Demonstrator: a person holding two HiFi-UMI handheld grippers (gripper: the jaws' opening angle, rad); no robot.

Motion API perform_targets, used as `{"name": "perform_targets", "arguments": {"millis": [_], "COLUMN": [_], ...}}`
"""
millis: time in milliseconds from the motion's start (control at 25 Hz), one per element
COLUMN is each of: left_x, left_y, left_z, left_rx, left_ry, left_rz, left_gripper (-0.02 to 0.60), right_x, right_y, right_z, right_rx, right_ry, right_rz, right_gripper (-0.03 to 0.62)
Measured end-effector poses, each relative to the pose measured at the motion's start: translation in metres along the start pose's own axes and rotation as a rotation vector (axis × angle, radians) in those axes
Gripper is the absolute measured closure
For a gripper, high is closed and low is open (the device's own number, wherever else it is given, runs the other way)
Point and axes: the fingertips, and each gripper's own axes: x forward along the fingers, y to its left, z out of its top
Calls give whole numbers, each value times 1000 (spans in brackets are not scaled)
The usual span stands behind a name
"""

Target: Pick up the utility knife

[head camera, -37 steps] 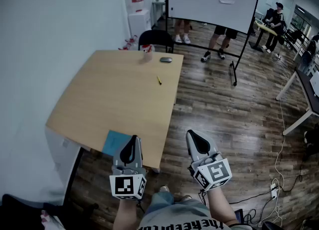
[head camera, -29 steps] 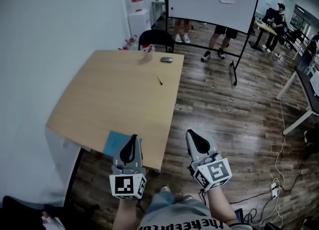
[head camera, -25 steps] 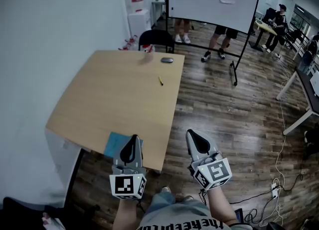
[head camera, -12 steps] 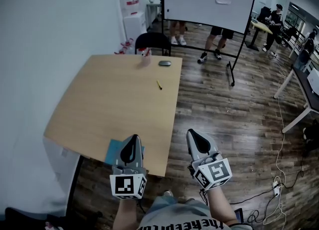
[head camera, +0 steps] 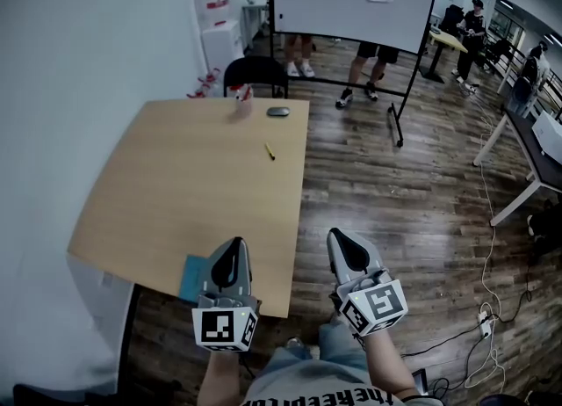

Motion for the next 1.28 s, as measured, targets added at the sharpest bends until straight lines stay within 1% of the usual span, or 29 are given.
{"name": "perform_targets", "arguments": {"millis": [240,680,880,1280], "left_x": [25,95,128,181], "left_y": [0,-4,-14,-39], "left_z": [-5,-5,-5,-10], "left_rx": [-3,0,9,19], "left_ry": [3,-1,1,4], "left_rz": [8,69,91,129], "left_gripper": [561,561,561,561], "right_x": [18,72,93,118], "right_y": [-20,-75,-105,-157], "right_z": [-2,7,11,16], "right_rx": [-3,-6,-7,6], "right_ry": [1,-1,-10,-5], "right_rz": [10,94,128,188], "right_gripper": [592,592,592,592]}}
